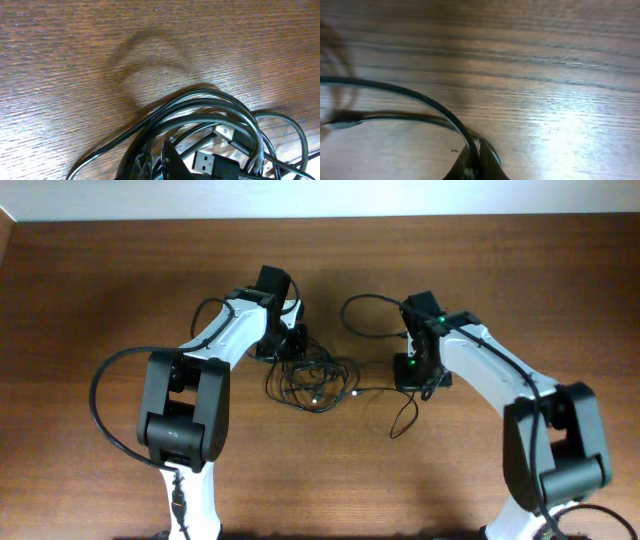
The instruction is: Untangle cables
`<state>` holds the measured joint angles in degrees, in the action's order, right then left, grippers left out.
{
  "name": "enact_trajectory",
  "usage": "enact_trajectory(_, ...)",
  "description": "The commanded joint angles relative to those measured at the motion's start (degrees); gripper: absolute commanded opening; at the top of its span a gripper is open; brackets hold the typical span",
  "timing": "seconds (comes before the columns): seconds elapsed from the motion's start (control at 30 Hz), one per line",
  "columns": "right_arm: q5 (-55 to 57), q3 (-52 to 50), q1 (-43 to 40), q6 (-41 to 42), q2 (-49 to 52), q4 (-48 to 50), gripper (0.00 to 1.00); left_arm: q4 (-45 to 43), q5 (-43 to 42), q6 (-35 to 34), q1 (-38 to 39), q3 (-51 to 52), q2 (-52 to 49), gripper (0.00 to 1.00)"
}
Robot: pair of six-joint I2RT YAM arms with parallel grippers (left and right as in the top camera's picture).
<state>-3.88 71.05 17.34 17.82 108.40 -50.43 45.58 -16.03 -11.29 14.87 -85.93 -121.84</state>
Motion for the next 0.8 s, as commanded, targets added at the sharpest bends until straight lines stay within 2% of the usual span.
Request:
enact_trajectory(0.0,1.1,-0.3,0.3,0.5,1.7,-0.1,0.05,-0.2,1.0,1.1,-0.1,-0.4,-1.3,0.1)
enact_trajectory(0.03,1.1,-0.3,0.3,0.5,1.7,0.0,0.05,-0.2,1.0,1.1,-0.1,-0.4,-1.3,0.1)
enact_trajectory(0.1,0.3,-0.3,0.3,0.4,1.7,0.0,0.16,-0.2,1.0,1.1,-0.1,-0.4,-1.3,0.1)
enact_trajectory(0.13,-1.0,-0.3,0.3,-1.0,1.7,-0.1,0.17,-0.2,1.0,1.1,-0.1,-0.4,-1.3,0.1)
enact_trajectory(0.2,-5.6,0.3,0.1,-5.5,1.6,-0.5,0.25,-0.1,1.0,1.1,-0.1,-0.4,-1.3,0.1)
enact_trajectory(0.3,-12.1,4.6,-1.0,-9.9,1.6,-5.5,0.37,-0.1,1.0,1.1,-0.1,-0.4,-1.3,0.11)
enact_trajectory(0.37,-12.4,8.1,-1.3,-11.7,1.6,-9.7,0.45,-0.1,1.0,1.1,-0.1,-0.4,-1.3,0.11)
enact_trajectory(0.53,-13.0,21.2,-1.2,-19.4,1.6,-23.2,0.5,-0.1,1.0,1.1,-0.1,-0.4,-1.3,0.11)
enact_trajectory(0.63,-24.2,24.1,-1.2,-26.7,1.6,-25.9,0.57,-0.1,1.1,1.1,-0.2,-0.4,-1.3,0.11)
enact_trajectory(0.77,-36.9,21.5,-1.0,-32.6,1.6,-23.9,0.58,-0.1,2.4,0.2,-0.2,-0.4,-1.3,0.11)
